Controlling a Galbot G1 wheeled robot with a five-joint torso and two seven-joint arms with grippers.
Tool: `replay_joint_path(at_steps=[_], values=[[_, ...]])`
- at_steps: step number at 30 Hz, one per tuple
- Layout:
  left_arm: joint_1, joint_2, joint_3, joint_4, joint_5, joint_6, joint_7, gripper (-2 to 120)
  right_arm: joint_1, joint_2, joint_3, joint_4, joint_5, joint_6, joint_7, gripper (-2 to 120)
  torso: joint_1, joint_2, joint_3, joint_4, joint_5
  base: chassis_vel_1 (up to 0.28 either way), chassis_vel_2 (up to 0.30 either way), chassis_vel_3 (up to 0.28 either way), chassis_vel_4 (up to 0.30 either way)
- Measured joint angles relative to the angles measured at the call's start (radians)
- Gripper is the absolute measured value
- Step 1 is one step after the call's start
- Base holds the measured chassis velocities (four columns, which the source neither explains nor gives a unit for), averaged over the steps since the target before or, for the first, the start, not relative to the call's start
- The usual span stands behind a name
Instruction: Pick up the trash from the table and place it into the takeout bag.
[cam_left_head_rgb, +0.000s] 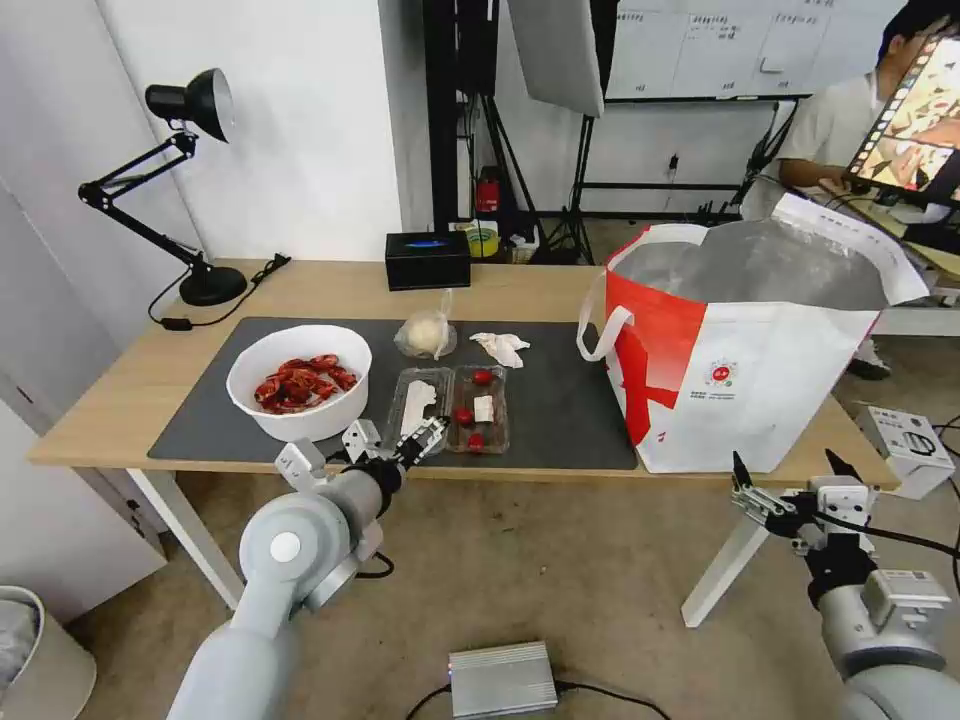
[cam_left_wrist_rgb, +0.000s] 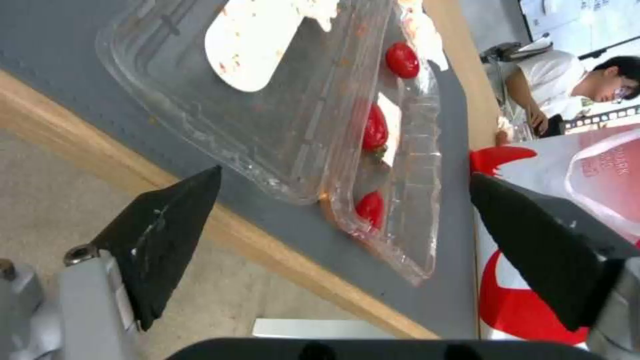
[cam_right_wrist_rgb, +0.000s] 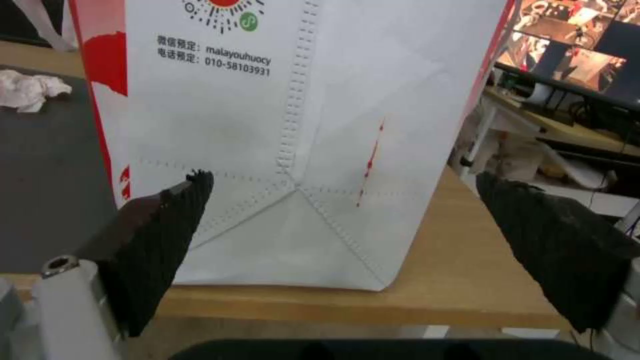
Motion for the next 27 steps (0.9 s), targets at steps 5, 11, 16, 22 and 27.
replay_joint_path(at_steps=[5, 11, 16, 22, 27], values=[[-0.007, -0.020, 0.007, 0.024, 0.023, -0.005, 0.010, 100, 0.000, 0.004, -0.001, -0.004, 0.000, 0.002, 0.001, 100, 0.000, 0.000, 0.000, 0.0000, 0.0000, 0.000, 0.000, 0.000, 0.000], [-0.008, -0.029, 0.014, 0.044, 0.055, -0.015, 0.038, 100, 0.001, 0.004, -0.002, -0.011, -0.001, 0.005, 0.001, 100, 0.000, 0.000, 0.000, -0.0001, 0.0001, 0.000, 0.000, 0.000, 0.000], [0.004, -0.026, 0.012, 0.045, 0.073, -0.021, 0.061, 100, 0.001, 0.004, -0.002, -0.016, -0.001, 0.010, 0.001, 100, 0.000, 0.000, 0.000, -0.0003, 0.0000, 0.000, 0.000, 0.000, 0.000], [0.017, -0.013, 0.004, 0.058, 0.125, -0.043, 0.130, 100, 0.004, 0.005, -0.007, -0.023, -0.001, 0.017, -0.002, 100, 0.000, 0.000, 0.000, -0.0002, -0.0001, 0.000, 0.000, 0.000, 0.000], [0.024, -0.009, 0.004, 0.052, 0.151, -0.055, 0.157, 100, 0.003, 0.006, -0.008, -0.026, -0.002, 0.019, -0.004, 100, 0.000, 0.000, 0.000, 0.0007, -0.0002, 0.000, 0.000, 0.000, 0.000]])
